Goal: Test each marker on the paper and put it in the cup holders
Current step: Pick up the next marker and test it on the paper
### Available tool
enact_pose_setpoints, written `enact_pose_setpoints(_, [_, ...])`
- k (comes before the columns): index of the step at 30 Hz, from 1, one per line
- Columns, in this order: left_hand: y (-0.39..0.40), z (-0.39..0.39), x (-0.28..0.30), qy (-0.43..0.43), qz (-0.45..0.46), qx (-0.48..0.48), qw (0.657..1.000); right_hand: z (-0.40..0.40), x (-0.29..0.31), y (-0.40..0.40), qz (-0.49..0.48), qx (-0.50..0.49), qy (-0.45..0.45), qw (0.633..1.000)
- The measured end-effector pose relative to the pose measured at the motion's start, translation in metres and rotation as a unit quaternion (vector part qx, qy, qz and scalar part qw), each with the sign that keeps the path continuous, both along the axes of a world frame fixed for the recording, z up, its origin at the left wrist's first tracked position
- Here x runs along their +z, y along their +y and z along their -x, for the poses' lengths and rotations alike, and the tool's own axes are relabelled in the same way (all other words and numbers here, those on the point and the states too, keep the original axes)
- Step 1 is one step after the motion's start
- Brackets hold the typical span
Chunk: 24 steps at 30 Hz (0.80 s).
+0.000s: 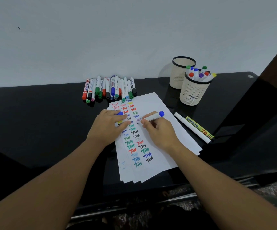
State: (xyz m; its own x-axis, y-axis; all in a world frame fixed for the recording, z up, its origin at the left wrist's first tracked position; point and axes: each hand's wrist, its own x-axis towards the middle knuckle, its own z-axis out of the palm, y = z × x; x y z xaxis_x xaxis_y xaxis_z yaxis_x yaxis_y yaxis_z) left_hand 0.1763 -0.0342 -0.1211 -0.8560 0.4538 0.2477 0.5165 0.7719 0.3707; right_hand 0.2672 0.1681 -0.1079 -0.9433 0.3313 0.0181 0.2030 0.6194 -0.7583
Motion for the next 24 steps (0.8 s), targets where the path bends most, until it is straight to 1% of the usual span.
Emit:
enact_pose_setpoints(2, [0.0, 0.0006, -0.0001, -0.001, 0.002, 0.001, 1.0, 0.0002, 0.0, 0.0007, 0.01, -0.016, 0.001, 1.0])
enact_pose_setpoints(8, [-0.0008, 0.0017, -0.0018, 0.004, -0.001, -0.002, 1.0, 0.0001, 0.0002, 0.0014, 0.009, 0.003, -0.009, 1.0])
enact_pose_setpoints(13, [0.0003, 0.0023, -0.0013, 0.0, 0.001, -0.001, 1.0, 0.0003, -0.0004, 0.0016, 0.024, -0.006, -0.018, 1.0])
enact_pose_setpoints(17, [-0.0003, 0.0028, -0.0024, 0.003, -0.008, 0.0, 1.0, 0.0006, -0.0024, 0.0032, 0.033, -0.017, -0.009, 0.999])
enact_pose_setpoints(24, [-0.0008, 0.004, -0.0049, 0.008, -0.014, -0.001, 1.0, -0.0001, 0.0016, -0.0004, 0.022, -0.017, -0.016, 0.999])
